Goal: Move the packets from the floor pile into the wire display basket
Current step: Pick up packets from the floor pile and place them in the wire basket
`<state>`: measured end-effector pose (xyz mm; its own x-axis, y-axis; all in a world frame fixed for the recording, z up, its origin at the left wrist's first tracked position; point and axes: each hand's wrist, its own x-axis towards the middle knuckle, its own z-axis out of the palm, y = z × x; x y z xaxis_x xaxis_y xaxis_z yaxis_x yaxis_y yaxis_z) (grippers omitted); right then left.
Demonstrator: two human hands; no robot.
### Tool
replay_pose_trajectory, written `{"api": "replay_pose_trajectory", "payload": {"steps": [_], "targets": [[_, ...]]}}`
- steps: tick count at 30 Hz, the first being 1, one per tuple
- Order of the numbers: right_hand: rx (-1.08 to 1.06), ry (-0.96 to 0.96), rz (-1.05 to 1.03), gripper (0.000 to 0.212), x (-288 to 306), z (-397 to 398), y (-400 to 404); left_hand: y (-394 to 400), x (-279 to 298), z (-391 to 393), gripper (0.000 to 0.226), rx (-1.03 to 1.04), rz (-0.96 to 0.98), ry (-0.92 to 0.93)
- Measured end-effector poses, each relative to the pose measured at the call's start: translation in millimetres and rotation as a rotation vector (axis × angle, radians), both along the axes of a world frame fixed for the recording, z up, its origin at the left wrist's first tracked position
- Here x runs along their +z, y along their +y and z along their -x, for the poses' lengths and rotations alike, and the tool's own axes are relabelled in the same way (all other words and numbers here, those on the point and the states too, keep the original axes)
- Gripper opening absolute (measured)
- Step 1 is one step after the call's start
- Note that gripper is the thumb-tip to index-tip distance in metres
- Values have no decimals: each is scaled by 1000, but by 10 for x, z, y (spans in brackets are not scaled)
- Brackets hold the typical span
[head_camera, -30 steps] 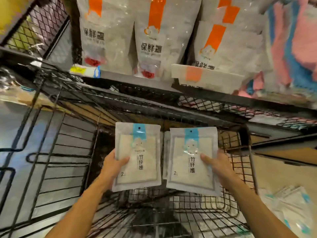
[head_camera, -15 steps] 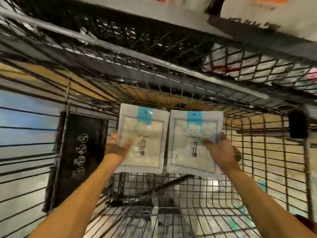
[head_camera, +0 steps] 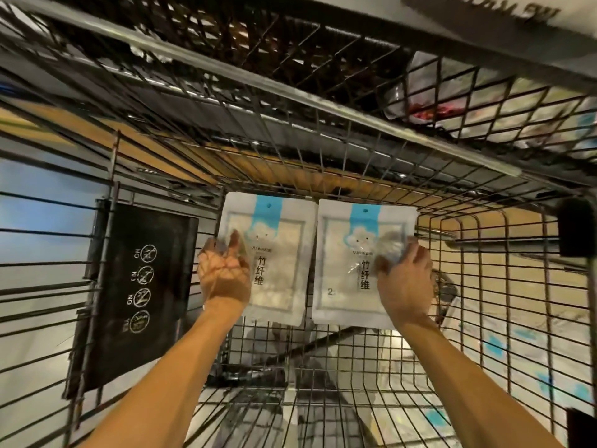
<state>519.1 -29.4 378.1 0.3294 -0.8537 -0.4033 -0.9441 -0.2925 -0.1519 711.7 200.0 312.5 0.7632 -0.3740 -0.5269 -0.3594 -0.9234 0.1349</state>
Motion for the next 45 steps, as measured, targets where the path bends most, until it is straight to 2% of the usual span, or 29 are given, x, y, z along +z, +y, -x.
{"api": "replay_pose_trajectory", "payload": {"steps": [2,6,12,15,18,22,26,32,38,45], "targets": [[87,83,61,67,30,-18,27,-36,46,44,63,-8,-52,23],[232,167,37,76,136,15,-11,-122,320,102,67,-39,-23,-39],[338,136,79,77,641,-2,-109,-161,892,43,70,-50,102,-96],[364,116,104,75,1012,-8,-170,-189,1295,-16,70,-115,68,-110],[382,70,126,72,1466,-17,-197,-242,1807,-47,67,-177,76,-211],[394,-8,150,71,2103,-6,-198,-245,2477,-8,66,-184,117,-304],[404,-38,187,73,2724,39,-137,-254,3130,68,68,-152,160,-321],[360,-82,226,77,3697,215,-24,-216,4108,171,69,-192,212,-402],[228,-139,277,82,4444,680,261,-264,4991,319,70,-364,305,-396],[-96,-203,336,86,4901,1699,988,-352,5423,959,69,-662,505,-380]]}}
